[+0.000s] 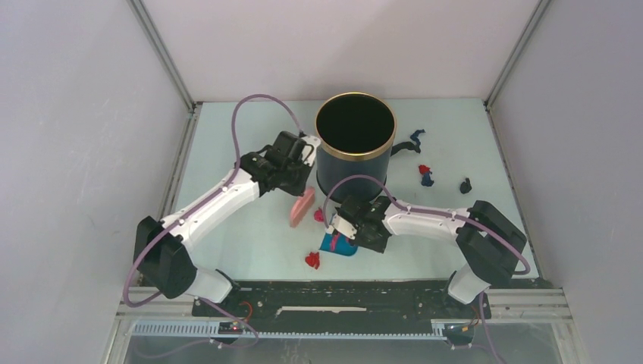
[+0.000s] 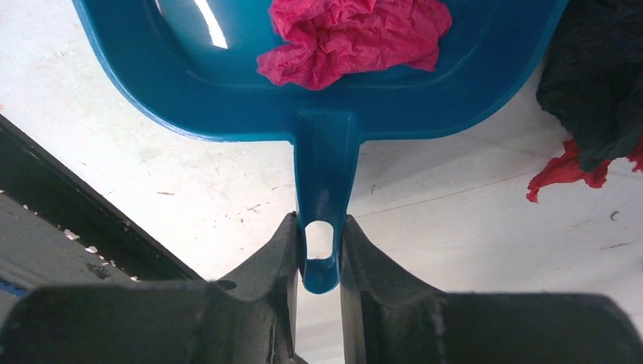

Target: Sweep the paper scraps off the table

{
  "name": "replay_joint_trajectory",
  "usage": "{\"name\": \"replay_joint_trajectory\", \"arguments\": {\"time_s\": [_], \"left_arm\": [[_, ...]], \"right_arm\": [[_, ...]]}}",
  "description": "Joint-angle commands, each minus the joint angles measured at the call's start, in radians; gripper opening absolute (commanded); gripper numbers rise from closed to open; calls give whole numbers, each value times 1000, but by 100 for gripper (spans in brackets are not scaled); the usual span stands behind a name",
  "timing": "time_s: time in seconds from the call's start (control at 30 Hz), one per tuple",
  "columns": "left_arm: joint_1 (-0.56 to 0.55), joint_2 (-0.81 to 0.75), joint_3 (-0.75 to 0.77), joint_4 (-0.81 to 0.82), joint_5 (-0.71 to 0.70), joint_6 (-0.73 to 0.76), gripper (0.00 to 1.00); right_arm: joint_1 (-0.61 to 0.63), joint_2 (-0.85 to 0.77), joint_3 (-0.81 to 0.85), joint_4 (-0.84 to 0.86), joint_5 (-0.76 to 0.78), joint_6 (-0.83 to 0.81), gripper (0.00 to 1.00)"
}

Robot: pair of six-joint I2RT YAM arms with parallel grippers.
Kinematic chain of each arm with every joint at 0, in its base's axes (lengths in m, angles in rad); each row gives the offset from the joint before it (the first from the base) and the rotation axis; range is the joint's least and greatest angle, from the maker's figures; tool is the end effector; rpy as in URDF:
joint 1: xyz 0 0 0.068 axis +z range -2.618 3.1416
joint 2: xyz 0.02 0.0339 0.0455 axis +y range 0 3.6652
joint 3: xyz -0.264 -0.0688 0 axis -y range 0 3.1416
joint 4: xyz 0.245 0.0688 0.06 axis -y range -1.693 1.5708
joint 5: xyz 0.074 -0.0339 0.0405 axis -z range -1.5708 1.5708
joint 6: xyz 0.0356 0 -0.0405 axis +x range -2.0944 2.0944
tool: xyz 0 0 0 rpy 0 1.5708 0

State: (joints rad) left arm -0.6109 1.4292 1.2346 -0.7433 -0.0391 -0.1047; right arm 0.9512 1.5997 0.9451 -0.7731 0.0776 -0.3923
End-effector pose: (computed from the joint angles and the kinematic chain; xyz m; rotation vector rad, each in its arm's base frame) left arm 0.2462 -0.1707 0.2980 0.6166 2.4484 -0.2433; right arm 0.1614 0.2216 0.1674 -1.8496 2.3395 -0.0523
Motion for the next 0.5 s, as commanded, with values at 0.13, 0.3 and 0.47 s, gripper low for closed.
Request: {"name": "replay_joint_trajectory", "arguments": {"time_s": [0.13,0.3,0.47], "left_arm": [[-116,-71,2,51,193,-76,0],[-121,-179,17,26,147,-123,0],[-119,-256,58,-95,-72,-166,0]], "right_arm": [[-6,19,31,-24,-10,26,3],[-13,8,31,-27,-22,28,3],[-15,-24,15,-31,-32,9,1]]}}
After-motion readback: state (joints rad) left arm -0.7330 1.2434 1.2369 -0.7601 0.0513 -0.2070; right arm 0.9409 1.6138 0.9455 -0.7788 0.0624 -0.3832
